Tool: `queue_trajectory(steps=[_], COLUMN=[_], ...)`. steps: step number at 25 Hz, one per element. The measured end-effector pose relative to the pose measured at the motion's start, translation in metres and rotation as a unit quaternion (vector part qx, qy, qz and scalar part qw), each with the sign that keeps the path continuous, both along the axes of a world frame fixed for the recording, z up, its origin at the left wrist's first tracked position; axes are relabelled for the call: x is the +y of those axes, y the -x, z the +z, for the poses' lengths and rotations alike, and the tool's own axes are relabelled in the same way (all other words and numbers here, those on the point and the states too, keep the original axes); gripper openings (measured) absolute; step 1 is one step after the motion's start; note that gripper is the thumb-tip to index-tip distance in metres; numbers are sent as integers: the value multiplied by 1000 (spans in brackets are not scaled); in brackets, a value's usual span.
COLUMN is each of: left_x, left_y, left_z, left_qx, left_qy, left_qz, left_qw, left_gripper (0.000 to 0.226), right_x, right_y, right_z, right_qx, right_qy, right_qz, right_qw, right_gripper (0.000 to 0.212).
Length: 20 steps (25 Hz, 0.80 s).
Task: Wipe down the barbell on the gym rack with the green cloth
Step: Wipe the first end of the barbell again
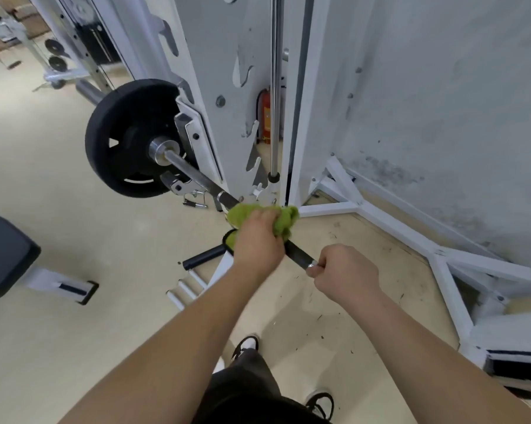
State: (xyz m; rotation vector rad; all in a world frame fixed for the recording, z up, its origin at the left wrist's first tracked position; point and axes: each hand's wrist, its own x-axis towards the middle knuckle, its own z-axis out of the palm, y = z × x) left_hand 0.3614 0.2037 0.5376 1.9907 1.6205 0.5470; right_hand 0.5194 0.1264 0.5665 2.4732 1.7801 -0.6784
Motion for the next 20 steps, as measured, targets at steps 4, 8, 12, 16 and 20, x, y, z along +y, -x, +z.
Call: queue_trajectory(steps=[4,8,12,16,20], left_x=[-3,90,100,72,106], left_y=[7,39,21,-27,-11], left_z=[7,27,37,37,37], left_qx=[44,226,320,269,322], left_qy=[22,47,97,167,147], left_qz=[-221,-169,-213,-385,-357], left_qw=[974,958,918,867,865], left_gripper=[37,15,17,23,29], right_x=[10,16,22,15,12], right_y=[6,20,32,31,32], right_z=[12,15,13,12,12], right_qx=[-26,-57,-18,-24,-23], right_qy=[34,39,58,55,53], right_qz=[-38,-30,-87,-142,-152], right_qw=[998,997,994,988,987], right_gripper=[22,29,19,29,35])
